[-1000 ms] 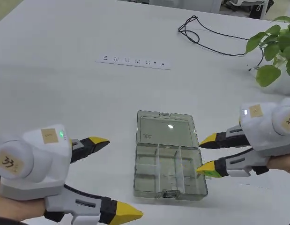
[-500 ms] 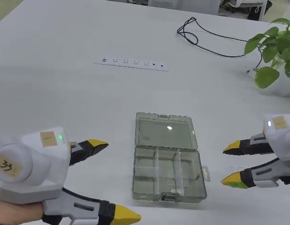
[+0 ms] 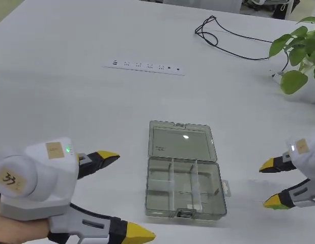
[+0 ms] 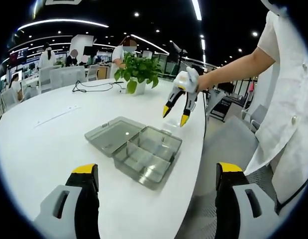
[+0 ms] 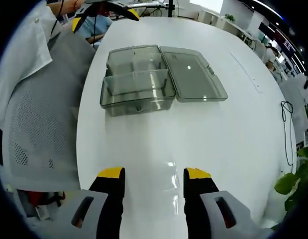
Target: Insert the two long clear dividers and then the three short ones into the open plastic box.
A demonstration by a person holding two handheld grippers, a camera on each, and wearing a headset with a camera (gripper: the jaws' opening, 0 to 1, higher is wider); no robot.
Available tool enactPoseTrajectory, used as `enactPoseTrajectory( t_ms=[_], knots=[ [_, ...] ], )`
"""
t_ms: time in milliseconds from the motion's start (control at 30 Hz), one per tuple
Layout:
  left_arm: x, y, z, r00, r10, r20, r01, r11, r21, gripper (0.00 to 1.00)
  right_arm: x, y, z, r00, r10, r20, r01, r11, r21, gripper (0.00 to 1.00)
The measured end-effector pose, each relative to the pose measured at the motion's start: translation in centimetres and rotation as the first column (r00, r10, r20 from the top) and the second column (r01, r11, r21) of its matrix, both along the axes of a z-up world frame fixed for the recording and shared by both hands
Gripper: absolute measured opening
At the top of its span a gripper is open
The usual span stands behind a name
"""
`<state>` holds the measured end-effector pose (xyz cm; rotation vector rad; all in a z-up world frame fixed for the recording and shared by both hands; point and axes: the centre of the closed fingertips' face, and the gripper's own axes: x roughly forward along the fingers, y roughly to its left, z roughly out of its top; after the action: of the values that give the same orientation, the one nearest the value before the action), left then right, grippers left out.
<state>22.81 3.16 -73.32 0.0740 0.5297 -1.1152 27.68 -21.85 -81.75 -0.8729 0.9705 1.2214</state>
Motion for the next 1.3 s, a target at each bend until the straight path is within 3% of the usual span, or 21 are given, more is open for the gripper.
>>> enactPoseTrajectory(
  t_ms=[267,533,867,1300],
  knots=[
    [0.1,0.0,0.0,1.000,0.002,-0.007,-0.002,1.000,0.001,1.00,0.3,-1.4,-2.6,0.996,0.085,-0.005,-0.085,0.991,-0.106,0.46],
    [0.2,0.0,0.1,1.000,0.004,-0.008,-0.004,1.000,-0.003,1.00,0.9,-2.3,-3.9,0.989,0.145,0.003,-0.143,0.977,-0.157,0.43],
    [0.3,0.1,0.1,1.000,0.008,-0.007,-0.008,1.000,-0.004,1.00,0.5,-2.5,-4.0,0.988,0.150,-0.038,-0.154,0.977,-0.150,0.36],
    [0.2,0.0,0.1,1.000,0.006,-0.004,-0.006,1.000,-0.006,1.00,0.7,-2.6,-4.0,0.990,0.133,-0.036,-0.137,0.978,-0.155,0.33]
  ],
)
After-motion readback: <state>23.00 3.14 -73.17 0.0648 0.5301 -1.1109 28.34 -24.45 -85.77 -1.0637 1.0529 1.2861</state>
